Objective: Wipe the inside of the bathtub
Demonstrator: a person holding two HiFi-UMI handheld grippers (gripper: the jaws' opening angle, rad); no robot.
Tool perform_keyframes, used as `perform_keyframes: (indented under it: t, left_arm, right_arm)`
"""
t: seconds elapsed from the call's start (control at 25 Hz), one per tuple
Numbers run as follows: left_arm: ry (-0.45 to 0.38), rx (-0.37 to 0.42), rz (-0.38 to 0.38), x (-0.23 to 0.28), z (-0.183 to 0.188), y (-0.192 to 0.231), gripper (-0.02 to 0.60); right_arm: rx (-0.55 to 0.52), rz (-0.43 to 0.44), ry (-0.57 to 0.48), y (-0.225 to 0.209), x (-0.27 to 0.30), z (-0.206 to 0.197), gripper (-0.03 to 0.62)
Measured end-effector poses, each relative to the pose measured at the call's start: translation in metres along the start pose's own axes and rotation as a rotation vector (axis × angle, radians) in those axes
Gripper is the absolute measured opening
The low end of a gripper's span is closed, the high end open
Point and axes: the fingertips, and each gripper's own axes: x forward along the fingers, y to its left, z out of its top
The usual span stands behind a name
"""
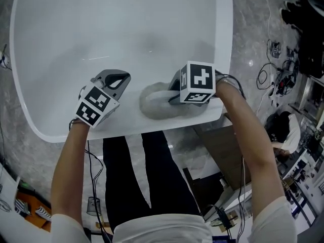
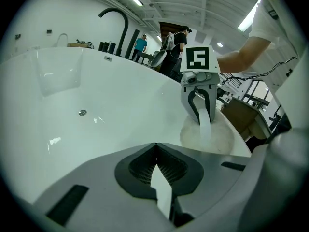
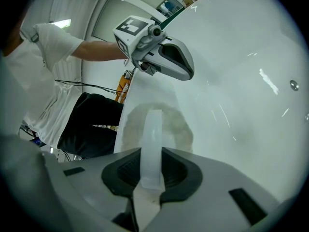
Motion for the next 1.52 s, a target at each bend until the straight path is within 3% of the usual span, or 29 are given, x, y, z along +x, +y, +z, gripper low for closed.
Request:
perform_keyframes:
  t: [0.28, 0.52, 1.52]
  left_arm:
    - [0.022, 0.009, -0.006, 0.013, -0.004, 0.009, 0.008]
    - [0.062, 0.025, -0.029, 0.023, -0.017, 0.017, 0.008]
    - [0.081, -0.042, 0.016, 0.079, -0.061, 0.077, 0.008]
  right_arm:
    - [-0.008, -0.048, 0.125, -0.037, 0.012, 0.001, 0.093]
    - [0.021, -0.058, 0.172, -0.070, 0.024, 0.000, 0.092]
    - [0.030, -0.142, 0.209, -0.198, 0.070, -0.003, 0.092]
